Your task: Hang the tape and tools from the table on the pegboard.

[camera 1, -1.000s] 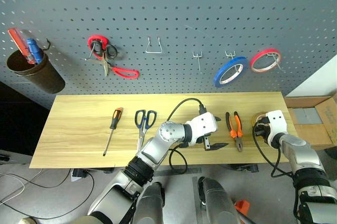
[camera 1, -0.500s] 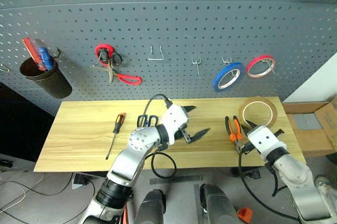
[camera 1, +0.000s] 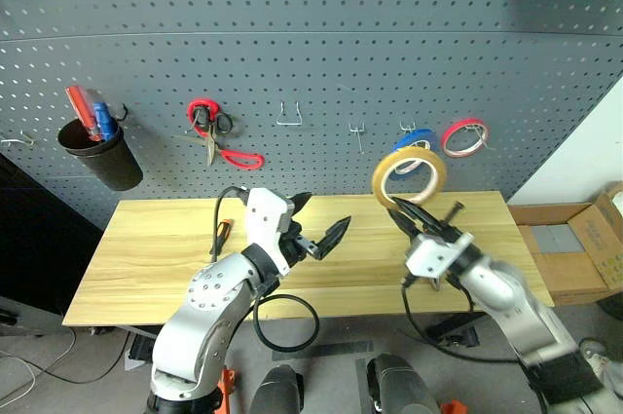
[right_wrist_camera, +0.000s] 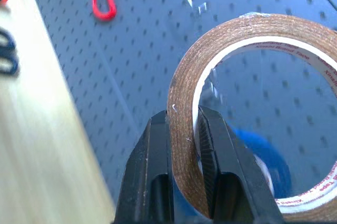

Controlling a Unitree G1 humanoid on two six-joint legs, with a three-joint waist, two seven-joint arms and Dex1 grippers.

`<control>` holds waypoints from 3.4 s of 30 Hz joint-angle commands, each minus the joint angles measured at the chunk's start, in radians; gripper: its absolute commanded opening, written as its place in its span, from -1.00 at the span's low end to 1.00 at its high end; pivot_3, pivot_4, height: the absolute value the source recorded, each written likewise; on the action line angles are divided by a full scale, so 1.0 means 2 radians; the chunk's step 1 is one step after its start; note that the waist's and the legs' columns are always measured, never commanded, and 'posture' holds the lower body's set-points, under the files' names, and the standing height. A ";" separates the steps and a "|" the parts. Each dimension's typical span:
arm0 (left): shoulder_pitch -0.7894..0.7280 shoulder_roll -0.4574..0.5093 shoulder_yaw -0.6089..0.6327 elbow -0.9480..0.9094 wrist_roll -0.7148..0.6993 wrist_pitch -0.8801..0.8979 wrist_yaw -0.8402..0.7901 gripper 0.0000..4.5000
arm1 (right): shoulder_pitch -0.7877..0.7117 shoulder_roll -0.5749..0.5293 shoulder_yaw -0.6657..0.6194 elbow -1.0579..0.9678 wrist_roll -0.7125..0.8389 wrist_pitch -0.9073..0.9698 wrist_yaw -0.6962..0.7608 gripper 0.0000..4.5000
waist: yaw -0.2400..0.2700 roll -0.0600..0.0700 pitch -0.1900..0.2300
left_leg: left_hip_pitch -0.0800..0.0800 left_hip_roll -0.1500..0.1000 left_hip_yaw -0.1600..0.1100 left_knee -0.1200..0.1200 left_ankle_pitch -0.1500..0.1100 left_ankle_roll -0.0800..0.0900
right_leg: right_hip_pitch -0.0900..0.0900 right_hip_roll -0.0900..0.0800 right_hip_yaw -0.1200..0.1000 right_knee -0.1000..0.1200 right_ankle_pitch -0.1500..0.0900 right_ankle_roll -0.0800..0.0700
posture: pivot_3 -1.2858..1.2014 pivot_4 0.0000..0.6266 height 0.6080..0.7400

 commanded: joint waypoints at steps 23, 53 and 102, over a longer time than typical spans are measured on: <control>-0.041 0.032 -0.006 0.029 -0.007 -0.029 0.016 1.00 | -0.136 0.052 0.022 0.241 0.071 -0.035 0.100 -0.53 | 0.019 -0.001 -0.001 | -0.001 0.000 0.000 0.000 0.001 -0.002 | -0.001 0.000 0.000 0.000 0.000 0.000 | 0.09 -0.63 1.00; 0.030 0.144 -0.149 0.126 0.100 -0.185 -0.101 1.00 | -0.098 0.146 -0.214 -0.041 0.208 0.854 0.015 0.99 | 0.005 0.003 0.027 | 0.002 0.000 0.000 0.000 0.000 0.002 | -0.001 0.000 0.000 0.006 -0.002 -0.004 | 0.02 -0.06 1.00; 0.175 0.055 -0.060 -0.131 0.020 -0.020 0.012 1.00 | -0.073 0.110 -0.018 -0.236 0.348 0.677 0.180 0.26 | 0.005 -0.003 0.063 | -0.013 0.000 -0.004 0.000 -0.001 0.003 | -0.015 -0.002 -0.001 0.006 -0.003 -0.002 | 0.11 -0.35 1.00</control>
